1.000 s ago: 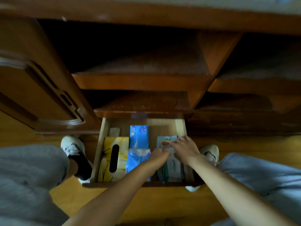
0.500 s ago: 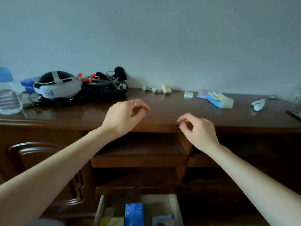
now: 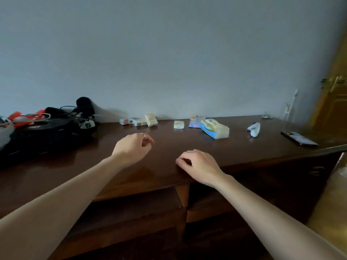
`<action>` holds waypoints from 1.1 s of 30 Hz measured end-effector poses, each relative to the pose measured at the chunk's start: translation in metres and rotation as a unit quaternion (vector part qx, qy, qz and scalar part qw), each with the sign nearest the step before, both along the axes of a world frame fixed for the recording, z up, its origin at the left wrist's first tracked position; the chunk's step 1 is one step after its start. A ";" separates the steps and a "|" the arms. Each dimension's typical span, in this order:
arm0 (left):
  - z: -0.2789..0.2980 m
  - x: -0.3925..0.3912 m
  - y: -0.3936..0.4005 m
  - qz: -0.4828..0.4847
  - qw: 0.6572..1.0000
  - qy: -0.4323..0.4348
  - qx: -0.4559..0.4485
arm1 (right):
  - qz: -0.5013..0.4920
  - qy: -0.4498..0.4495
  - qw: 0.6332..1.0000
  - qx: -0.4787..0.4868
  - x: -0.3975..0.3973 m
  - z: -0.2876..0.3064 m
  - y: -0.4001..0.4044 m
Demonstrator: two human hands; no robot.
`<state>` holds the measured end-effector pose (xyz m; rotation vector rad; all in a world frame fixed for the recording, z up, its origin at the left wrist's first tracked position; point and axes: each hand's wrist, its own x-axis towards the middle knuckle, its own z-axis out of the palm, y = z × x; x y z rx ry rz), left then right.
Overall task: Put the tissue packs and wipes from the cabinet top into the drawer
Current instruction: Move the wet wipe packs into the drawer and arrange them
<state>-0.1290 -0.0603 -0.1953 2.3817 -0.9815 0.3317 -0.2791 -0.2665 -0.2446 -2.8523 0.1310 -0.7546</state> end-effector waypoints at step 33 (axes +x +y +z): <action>-0.047 0.052 -0.148 -0.043 0.986 -0.137 0.087 | -0.057 0.018 0.987 0.149 0.101 0.025 -0.138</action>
